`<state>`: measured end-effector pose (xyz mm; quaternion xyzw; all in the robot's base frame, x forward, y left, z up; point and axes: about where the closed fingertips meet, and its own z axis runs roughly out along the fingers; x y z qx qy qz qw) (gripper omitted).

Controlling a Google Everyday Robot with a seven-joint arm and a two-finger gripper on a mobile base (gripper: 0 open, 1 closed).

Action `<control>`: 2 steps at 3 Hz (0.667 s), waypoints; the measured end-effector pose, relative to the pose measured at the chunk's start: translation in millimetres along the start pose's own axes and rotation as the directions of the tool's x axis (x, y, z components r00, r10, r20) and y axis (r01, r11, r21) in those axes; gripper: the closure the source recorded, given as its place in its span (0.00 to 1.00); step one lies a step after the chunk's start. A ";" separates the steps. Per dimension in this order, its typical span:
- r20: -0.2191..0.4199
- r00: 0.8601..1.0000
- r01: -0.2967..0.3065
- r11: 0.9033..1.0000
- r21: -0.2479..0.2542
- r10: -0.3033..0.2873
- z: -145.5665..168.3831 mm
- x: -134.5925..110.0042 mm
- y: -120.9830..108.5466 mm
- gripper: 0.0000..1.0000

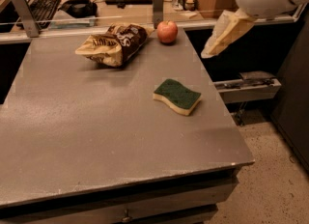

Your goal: Move brown chip bag near apple

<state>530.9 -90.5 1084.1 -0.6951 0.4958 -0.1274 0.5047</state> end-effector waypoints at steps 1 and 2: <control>-0.080 0.997 0.010 1.000 -0.028 -0.012 -12.1 33.1 5.8 0.00; -0.080 0.997 0.010 1.000 -0.028 -0.012 -12.1 33.0 5.8 0.00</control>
Offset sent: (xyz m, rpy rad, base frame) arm 0.0041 -0.0284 -0.0089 -0.0525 0.0155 -0.0437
